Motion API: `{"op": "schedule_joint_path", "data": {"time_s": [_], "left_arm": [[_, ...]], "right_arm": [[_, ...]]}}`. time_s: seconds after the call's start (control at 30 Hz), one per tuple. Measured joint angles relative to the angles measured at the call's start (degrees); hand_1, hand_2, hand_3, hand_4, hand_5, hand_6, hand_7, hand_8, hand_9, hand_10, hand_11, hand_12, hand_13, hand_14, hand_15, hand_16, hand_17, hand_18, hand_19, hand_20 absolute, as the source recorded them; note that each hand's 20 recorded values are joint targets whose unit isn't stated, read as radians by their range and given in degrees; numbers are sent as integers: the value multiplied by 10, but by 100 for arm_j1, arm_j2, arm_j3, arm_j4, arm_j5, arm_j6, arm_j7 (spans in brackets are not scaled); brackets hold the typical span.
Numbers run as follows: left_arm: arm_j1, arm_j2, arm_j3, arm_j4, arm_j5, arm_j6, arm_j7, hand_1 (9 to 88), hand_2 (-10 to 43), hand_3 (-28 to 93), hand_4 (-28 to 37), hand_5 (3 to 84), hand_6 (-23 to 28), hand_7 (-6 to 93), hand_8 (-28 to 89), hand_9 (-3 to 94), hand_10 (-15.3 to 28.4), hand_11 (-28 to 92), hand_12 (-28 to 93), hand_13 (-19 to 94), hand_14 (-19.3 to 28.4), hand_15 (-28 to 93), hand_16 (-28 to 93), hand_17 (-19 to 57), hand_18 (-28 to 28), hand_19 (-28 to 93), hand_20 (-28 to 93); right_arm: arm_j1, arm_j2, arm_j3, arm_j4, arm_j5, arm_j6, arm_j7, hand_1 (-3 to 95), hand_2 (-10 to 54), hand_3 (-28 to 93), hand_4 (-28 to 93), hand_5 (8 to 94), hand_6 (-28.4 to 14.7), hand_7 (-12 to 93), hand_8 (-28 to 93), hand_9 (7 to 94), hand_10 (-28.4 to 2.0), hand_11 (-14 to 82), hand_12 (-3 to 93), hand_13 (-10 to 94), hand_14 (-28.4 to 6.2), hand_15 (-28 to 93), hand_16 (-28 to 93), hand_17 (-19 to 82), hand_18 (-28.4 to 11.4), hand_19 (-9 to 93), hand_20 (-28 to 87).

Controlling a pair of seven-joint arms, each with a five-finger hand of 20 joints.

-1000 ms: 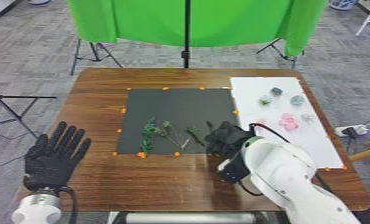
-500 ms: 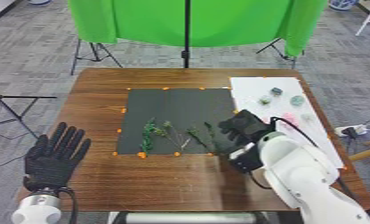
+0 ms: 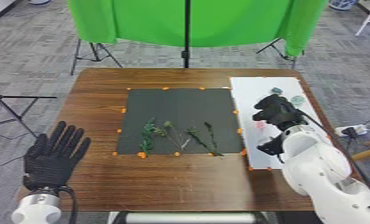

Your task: Arrange flowers

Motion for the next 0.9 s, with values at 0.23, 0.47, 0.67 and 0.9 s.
{"op": "schedule_joint_path", "data": {"time_s": [0.23, 0.47, 0.67, 0.9], "left_arm": [[1, -3, 0, -1, -1, -13, 2, 279, 204, 752, -283, 460, 79, 107, -76, 382, 142, 173, 125, 301, 137, 311, -37, -38, 140, 295, 168], [2, -9, 9, -4, -15, -17, 3, 279, 204, 753, -283, 461, 79, 108, -76, 382, 142, 173, 125, 301, 136, 313, -37, -38, 140, 295, 168], [0, -18, 12, -4, -21, -15, 1, 280, 204, 752, -283, 462, 80, 109, -77, 382, 142, 173, 125, 302, 136, 314, -37, -38, 140, 295, 168], [2, -23, 13, -4, -29, -13, 2, 278, 204, 754, -283, 462, 79, 110, -77, 382, 142, 173, 125, 302, 137, 314, -38, -38, 140, 296, 169]], "right_arm": [[146, 66, -167, 346, -524, -708, 111, 538, -95, 742, -282, 522, -34, 150, -123, 537, -131, 164, 160, 486, -145, 679, 226, 250, -224, 834, 460], [283, 23, -434, 519, -528, -600, 62, 631, -95, 576, -283, 654, -3, 184, -97, 715, -124, 166, 308, 579, -132, 708, 316, 280, -218, 837, 472], [354, -76, -629, 610, -595, -209, 68, 636, -95, 601, -283, 782, -9, 285, 25, 836, -115, 128, 436, 616, -125, 692, 353, 295, -221, 835, 475], [250, -112, -600, 524, -509, -38, 112, 612, -95, 661, -283, 779, -13, 300, 62, 842, -116, 138, 456, 623, -127, 687, 376, 302, -227, 842, 476]]}}
